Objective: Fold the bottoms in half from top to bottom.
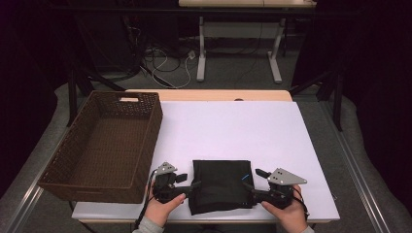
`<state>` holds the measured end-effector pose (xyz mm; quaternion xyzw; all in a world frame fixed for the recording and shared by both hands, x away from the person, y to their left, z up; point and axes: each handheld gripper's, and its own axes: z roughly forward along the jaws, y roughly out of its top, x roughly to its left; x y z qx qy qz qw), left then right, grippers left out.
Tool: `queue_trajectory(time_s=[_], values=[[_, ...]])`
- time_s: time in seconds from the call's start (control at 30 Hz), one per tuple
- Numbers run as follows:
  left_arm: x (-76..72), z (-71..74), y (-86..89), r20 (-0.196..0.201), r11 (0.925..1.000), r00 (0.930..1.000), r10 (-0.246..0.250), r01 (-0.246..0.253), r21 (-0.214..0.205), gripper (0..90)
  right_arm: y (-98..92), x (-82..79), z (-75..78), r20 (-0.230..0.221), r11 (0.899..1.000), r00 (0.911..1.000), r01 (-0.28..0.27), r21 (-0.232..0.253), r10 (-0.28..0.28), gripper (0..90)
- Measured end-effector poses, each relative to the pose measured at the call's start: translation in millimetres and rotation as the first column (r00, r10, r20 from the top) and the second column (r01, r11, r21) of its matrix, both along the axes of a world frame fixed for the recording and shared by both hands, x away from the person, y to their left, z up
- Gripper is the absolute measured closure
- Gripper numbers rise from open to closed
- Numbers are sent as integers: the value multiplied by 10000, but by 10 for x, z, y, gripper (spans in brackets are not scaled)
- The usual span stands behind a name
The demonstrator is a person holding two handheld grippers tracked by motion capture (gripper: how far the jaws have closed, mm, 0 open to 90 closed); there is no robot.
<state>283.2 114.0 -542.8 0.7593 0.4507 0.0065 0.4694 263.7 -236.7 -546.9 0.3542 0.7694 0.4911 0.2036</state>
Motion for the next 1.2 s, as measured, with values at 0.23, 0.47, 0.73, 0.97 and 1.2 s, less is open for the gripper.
queue_trajectory(time_s=[0.23,0.47,0.73,0.97,1.2], values=[[47,-18,-68,-252,10000,9997,-21,18,-96,107,1,22,18,-8,9997,9998,222,-128,-222,171],[82,9,-128,-430,9995,9987,287,-293,-127,7,-8,64,72,-296,9978,9973,669,20,-668,18],[137,1,-150,-828,9981,9950,554,-575,-232,2,-28,95,141,-145,9938,9938,1108,85,-1106,0],[157,-62,-174,-1405,9969,9882,606,-670,-409,2,-42,123,138,-133,9936,9936,1127,109,-1125,0],[151,-171,-216,-1927,9981,9806,371,-459,-414,2,-37,130,91,-187,9943,9943,1056,176,-1052,0]])
